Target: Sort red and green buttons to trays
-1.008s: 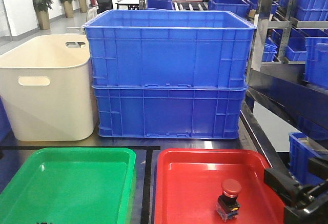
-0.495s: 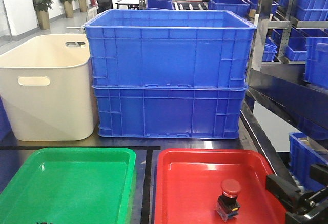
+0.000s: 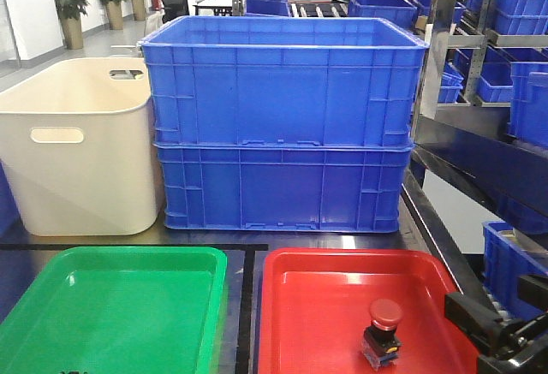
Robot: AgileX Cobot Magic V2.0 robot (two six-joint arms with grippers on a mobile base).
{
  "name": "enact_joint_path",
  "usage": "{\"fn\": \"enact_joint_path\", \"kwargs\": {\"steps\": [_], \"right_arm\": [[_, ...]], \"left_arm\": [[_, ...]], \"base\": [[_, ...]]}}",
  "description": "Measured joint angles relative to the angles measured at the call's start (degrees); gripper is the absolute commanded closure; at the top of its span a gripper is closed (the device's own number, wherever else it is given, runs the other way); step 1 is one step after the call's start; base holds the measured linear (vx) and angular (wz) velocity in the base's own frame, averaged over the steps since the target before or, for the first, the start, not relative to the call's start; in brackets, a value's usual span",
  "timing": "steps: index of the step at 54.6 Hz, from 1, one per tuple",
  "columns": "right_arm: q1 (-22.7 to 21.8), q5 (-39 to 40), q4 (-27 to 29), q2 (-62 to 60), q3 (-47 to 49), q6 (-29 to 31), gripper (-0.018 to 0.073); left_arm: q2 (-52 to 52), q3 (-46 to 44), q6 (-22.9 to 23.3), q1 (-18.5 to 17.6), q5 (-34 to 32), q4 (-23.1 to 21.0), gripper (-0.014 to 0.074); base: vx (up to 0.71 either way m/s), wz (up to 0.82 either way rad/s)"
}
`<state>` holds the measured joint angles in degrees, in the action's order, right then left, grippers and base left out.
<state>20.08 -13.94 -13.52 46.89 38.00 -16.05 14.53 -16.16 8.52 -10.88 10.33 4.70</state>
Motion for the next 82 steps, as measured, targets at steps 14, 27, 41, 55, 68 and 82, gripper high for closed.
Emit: {"fn": "enact_joint_path", "kwargs": {"steps": [14, 27, 41, 55, 68, 82], "right_arm": [[0.00, 0.00, 0.00, 0.00, 0.00, 0.00, 0.0010], [0.00, -0.28, 0.00, 0.00, 0.00, 0.00, 0.0010], [0.00, -0.39, 0.00, 0.00, 0.00, 0.00, 0.0010], [0.00, -0.39, 0.00, 0.00, 0.00, 0.00, 0.0010], [0.00, -0.43, 0.00, 0.00, 0.00, 0.00, 0.0013], [0.00, -5.34, 1.41, -7.23, -0.20, 0.24, 0.0078]], "left_arm": [[-13.72, 16.35, 0.00, 6.06, -11.18, -3.18, 0.0403], [-15.15, 17.71, 0.00, 6.68, -10.33, -3.29, 0.0605], [-15.15, 17.71, 0.00, 6.68, -10.33, -3.29, 0.0603], [-15.15, 17.71, 0.00, 6.68, -10.33, -3.29, 0.0603], [-15.15, 17.71, 0.00, 6.68, -10.33, -3.29, 0.0603], [-15.15, 17.71, 0.00, 6.68, -10.33, -3.29, 0.0603]], "base": [[0.00, 0.00], [0.00, 0.00], [0.00, 0.00], [0.00, 0.00], [0.00, 0.00], [0.00, 0.00]]}}
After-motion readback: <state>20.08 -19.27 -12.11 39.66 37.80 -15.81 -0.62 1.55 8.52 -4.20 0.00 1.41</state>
